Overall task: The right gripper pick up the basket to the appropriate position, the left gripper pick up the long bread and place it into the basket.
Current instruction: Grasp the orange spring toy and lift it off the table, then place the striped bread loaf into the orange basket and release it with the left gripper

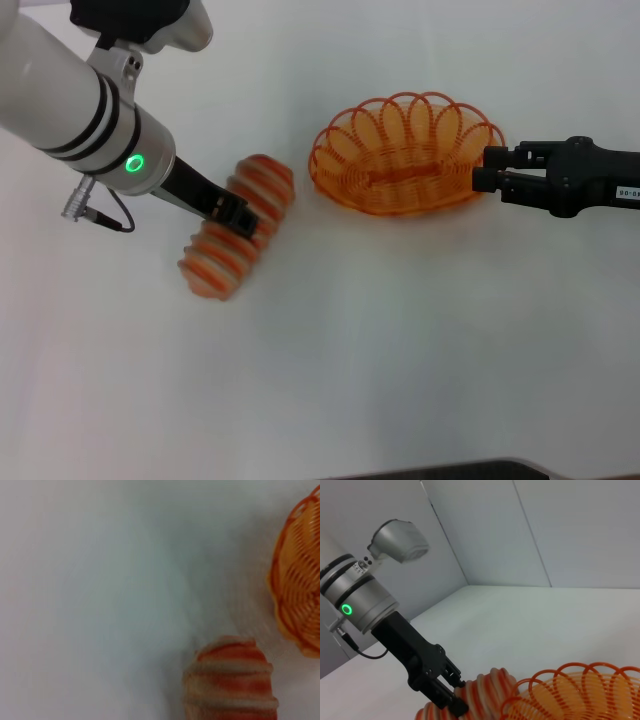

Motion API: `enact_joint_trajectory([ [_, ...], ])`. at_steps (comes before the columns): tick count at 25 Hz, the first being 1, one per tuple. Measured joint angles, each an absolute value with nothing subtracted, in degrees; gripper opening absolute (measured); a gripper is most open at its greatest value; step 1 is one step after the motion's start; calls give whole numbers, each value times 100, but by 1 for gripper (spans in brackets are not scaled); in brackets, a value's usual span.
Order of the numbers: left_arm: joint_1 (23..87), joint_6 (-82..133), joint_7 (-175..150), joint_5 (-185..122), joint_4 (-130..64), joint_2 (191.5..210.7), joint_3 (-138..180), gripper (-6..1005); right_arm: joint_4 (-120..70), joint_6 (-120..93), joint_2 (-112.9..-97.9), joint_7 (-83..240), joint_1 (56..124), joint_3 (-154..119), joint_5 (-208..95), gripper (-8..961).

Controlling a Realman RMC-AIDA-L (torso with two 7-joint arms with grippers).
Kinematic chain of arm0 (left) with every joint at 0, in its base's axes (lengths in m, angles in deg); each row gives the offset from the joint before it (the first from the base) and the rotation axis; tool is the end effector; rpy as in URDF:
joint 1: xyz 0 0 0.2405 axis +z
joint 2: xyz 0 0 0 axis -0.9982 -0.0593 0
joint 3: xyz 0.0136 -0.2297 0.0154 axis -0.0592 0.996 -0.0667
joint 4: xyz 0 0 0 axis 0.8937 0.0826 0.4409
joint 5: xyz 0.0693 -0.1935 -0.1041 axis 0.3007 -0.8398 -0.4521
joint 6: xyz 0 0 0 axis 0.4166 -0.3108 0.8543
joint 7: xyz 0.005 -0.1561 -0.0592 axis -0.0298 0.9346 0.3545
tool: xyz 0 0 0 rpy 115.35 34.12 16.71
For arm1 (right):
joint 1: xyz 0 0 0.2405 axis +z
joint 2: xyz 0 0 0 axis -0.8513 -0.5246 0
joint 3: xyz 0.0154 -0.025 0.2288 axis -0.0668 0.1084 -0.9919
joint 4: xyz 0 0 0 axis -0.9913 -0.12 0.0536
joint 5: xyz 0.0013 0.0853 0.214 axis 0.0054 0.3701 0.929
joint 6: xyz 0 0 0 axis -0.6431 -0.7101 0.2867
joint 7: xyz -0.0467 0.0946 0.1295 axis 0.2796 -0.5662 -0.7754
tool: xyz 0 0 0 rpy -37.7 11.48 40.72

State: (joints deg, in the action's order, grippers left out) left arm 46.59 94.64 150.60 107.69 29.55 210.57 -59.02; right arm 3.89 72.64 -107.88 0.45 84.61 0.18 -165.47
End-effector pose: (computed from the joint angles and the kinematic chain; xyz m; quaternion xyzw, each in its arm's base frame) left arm -0.1556 0.3704 -0.0806 -0.8734 -0.4244 0.1571 0.1800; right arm 0.3033 0.3088 0.0212 -0.9010 0.3186 0.2560 0.1451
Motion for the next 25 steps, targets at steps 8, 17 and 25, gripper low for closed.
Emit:
enact_joint_trajectory([
  [8, 4687, 9668, 14443, 10377, 3201, 21034, -5278, 472, 383, 7249, -10783, 78, 8413, -132, -16540, 445],
  [17, 4674, 9860, 13673, 10534, 3854, 20903, -3764, 383, 383, 7320, -10762, 108, 8283, -534, -16538, 445],
  [25, 3848, 8908, 12472, 9009, 2510, 21024, -4672, 330, 383, 7341, -10785, 171, 8289, -537, -16538, 445],
])
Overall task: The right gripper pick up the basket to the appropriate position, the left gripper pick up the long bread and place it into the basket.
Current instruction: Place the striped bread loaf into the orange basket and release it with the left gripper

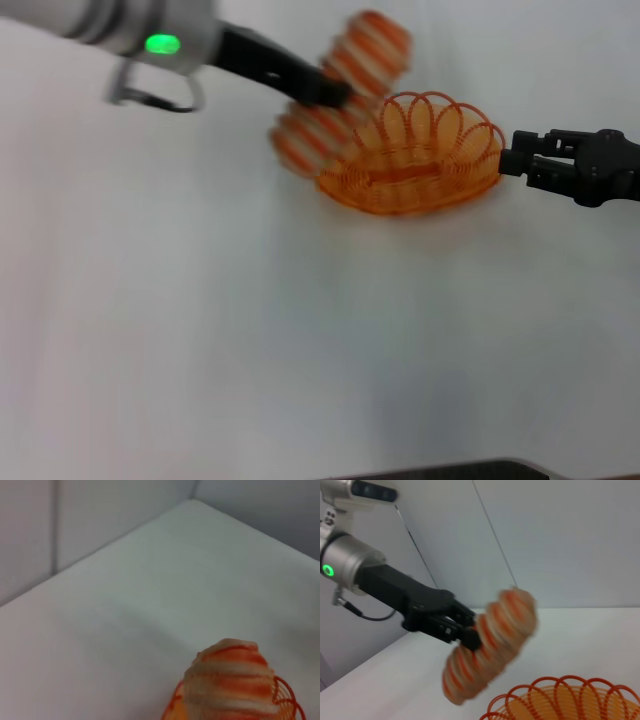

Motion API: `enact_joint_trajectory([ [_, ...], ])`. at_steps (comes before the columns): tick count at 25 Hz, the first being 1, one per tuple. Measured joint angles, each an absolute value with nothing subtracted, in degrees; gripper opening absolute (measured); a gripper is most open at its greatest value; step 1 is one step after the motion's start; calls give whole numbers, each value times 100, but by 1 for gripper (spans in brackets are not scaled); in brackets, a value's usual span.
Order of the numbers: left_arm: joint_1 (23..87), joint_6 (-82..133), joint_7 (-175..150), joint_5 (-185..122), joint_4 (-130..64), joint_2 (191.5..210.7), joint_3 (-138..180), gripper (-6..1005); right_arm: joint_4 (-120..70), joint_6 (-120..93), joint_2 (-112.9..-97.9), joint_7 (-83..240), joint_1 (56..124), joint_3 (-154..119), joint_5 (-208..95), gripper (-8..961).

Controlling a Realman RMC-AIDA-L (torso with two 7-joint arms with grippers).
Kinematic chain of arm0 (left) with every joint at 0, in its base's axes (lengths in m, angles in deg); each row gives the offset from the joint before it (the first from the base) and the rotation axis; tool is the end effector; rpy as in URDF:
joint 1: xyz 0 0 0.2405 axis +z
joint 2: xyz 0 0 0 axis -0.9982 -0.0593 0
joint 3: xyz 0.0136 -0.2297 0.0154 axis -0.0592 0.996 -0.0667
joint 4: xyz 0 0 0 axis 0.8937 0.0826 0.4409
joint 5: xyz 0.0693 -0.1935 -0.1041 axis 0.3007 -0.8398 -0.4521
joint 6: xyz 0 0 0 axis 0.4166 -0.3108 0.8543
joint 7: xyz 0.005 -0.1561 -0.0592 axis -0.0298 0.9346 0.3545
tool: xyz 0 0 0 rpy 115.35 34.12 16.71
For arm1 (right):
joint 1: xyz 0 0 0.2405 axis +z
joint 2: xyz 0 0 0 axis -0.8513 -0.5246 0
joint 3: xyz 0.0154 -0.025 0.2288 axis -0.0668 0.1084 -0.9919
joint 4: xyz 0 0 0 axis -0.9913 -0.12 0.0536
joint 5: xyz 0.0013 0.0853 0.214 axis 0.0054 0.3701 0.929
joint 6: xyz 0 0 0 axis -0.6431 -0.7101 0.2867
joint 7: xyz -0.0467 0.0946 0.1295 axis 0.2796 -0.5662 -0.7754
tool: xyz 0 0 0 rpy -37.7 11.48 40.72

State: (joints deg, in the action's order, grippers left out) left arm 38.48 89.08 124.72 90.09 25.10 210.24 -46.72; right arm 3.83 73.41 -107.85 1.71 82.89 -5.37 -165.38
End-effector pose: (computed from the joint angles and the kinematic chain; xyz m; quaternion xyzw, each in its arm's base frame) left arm -0.0796 0.4091 -0.0668 -0.9515 -0.2768 -0.0162 0.1332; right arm 0.3153 0.3023 0.0339 -0.8820 0.3311 0.2819 0.1815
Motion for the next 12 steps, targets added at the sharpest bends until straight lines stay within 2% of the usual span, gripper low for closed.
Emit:
enact_joint_trajectory([
  [3, 3480, 8466, 12340, 8934, 2014, 21055, -5168, 315, 375, 7365, -10790, 176, 8304, -509, -16538, 445],
  [9, 3181, 7994, 12340, 8721, 1653, 21048, -5768, 263, 364, 7378, -10840, 230, 8287, -498, -16538, 445],
  [12, 3122, 8020, 12354, 8716, 1570, 21034, -5748, 301, 358, 7380, -10863, 252, 8284, -496, -16539, 445],
])
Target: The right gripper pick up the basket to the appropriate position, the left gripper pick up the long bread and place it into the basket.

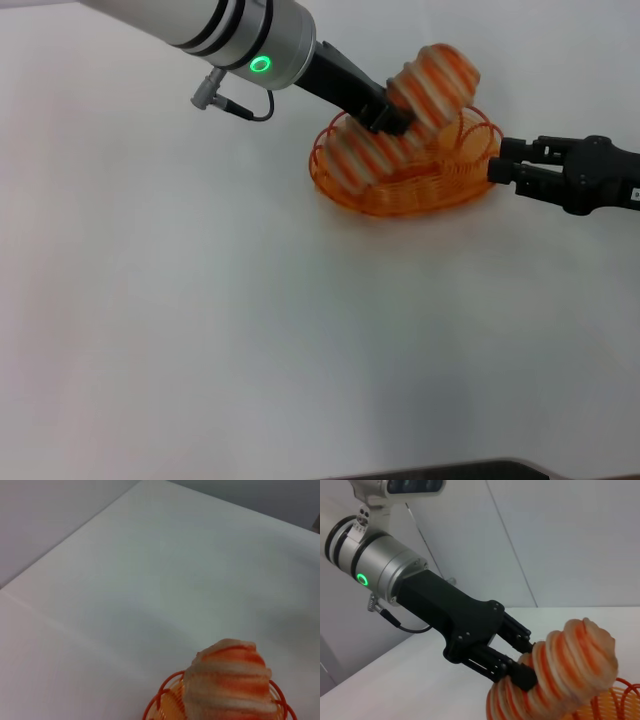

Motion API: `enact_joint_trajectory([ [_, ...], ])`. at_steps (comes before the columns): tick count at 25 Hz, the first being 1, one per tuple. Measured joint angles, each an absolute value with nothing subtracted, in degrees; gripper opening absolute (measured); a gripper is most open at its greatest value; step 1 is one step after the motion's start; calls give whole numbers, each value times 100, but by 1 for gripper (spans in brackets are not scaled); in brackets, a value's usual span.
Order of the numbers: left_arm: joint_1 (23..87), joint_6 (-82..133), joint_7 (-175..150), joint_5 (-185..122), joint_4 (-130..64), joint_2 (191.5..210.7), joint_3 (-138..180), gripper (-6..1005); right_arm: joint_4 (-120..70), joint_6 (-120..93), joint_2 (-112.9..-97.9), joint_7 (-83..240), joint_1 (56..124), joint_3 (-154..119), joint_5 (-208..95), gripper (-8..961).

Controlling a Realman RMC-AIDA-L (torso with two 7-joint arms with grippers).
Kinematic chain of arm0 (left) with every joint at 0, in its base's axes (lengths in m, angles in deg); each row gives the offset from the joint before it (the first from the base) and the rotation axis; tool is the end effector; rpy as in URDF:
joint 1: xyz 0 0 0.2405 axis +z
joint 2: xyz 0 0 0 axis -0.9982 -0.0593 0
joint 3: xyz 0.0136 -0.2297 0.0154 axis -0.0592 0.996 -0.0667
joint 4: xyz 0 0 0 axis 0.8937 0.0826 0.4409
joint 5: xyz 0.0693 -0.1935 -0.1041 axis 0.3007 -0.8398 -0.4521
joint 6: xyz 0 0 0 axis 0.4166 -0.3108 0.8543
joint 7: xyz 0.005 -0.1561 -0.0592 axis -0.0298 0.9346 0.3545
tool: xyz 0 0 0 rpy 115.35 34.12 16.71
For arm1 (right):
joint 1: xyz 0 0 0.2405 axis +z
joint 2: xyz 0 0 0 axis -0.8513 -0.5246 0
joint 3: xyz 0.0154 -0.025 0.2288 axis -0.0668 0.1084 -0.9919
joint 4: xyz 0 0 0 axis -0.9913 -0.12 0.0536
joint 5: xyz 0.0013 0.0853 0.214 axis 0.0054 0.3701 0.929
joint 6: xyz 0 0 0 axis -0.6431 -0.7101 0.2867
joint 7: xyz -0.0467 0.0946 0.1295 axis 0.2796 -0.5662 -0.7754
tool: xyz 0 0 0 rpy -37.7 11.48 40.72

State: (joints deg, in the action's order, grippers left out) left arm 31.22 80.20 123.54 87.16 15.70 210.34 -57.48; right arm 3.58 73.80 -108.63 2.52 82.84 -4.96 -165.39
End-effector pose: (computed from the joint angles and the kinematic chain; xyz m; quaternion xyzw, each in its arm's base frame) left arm -0.0542 0.4037 -0.1179 -0.9704 -0.2089 0.0204 0.1197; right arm 0.3117 0.2994 0.0265 -0.8843 0.3266 0.2858 0.1723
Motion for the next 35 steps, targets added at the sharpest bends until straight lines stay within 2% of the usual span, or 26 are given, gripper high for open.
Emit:
enact_joint_trajectory([
  [2, 3130, 8046, 12354, 8715, 1568, 21027, -5737, 326, 354, 7381, -10869, 256, 8299, -496, -16546, 445],
  [9, 3388, 8106, 12281, 8496, 1699, 21027, -5506, 617, 321, 7382, -10871, 261, 8346, -496, -16552, 445],
  [13, 3776, 8344, 11998, 8111, 2048, 21025, -5197, 800, 306, 7382, -10870, 260, 8391, -496, -16555, 445],
  [15, 4002, 8537, 11833, 7952, 2214, 21024, -4920, 817, 302, 7382, -10869, 254, 8402, -497, -16560, 445],
  [16, 4468, 9026, 11265, 7408, 2358, 21014, -4129, 825, 301, 7389, -10870, 253, 8405, -496, -16561, 445],
  [18, 4727, 9378, 10798, 6987, 2266, 20998, -3571, 842, 301, 7418, -10869, 253, 8403, -498, -16559, 445],
  [20, 5090, 10116, 9876, 6411, 1713, 20873, -2551, 859, 301, 7454, -10870, 254, 8403, -509, -16550, 445],
  [23, 5391, 10838, 8798, 6252, 531, 20546, -1460, 884, 301, 7472, -10871, 254, 8405, -538, -16544, 445],
  [25, 5607, 11074, 8132, 6276, -81, 20416, -992, 892, 302, 7472, -10870, 254, 8419, -545, -16543, 445],
  [27, 5921, 11175, 7488, 6304, -374, 20447, -637, 893, 303, 7455, -10870, 252, 8439, -553, -16537, 445],
  [28, 6138, 11194, 7164, 6297, -401, 20536, -537, 893, 304, 7449, -10870, 248, 8449, -555, -16529, 445],
  [31, 6325, 11177, 6939, 6283, -396, 20635, -511, 892, 305, 7438, -10870, 221, 8469, -554, -16498, 445],
  [35, 6351, 11123, 6877, 6305, -451, 20676, -540, 889, 305, 7436, -10870, 208, 8495, -524, -16479, 445],
])
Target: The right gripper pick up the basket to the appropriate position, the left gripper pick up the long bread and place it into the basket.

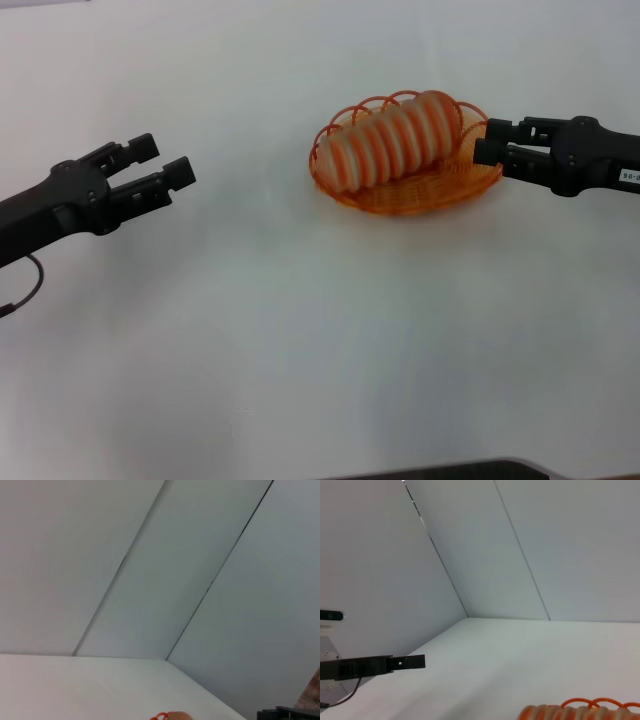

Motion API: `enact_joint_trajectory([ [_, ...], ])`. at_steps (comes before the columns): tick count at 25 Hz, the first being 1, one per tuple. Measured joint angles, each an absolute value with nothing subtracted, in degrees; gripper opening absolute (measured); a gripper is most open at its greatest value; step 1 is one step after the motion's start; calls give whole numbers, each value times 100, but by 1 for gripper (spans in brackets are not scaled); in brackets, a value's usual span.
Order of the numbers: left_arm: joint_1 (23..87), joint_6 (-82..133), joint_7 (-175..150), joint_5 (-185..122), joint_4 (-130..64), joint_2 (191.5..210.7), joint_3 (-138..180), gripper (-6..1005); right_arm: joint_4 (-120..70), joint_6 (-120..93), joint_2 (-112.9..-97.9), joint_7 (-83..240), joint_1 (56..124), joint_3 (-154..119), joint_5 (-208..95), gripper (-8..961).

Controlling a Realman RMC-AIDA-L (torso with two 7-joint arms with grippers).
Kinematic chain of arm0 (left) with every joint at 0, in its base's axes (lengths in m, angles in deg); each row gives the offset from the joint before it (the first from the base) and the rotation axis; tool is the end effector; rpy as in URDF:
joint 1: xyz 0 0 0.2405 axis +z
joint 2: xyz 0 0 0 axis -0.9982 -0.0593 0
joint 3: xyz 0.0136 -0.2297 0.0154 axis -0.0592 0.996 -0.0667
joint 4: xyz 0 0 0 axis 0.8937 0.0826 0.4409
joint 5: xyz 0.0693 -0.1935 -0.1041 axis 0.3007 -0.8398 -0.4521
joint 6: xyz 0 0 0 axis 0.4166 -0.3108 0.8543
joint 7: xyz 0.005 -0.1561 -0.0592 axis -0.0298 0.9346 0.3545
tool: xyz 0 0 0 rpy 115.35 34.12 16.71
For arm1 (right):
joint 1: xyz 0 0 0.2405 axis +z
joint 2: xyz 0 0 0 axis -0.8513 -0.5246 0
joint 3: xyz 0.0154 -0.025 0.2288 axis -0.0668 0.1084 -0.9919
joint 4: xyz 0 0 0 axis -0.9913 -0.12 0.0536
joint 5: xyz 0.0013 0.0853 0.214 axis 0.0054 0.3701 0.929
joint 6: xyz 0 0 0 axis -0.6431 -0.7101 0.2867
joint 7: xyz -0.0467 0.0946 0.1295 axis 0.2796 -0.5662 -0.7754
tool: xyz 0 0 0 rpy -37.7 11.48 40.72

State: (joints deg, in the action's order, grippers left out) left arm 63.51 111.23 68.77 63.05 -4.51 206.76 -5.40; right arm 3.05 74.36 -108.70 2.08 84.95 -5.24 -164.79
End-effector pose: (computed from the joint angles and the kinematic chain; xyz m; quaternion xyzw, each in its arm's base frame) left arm -0.2727 0.3028 -0.0079 -0.8517 -0.3399 -0.3731 0.1410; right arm 0.2981 0.3098 0.0258 -0.8858 0.3143 0.2999 0.1629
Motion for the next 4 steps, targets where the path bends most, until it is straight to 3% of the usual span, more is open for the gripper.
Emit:
enact_joint_trajectory([
  [4, 6257, 11135, 6856, 6305, -466, 20690, -544, 887, 305, 7472, -10870, 197, 8536, -548, -16472, 445],
])
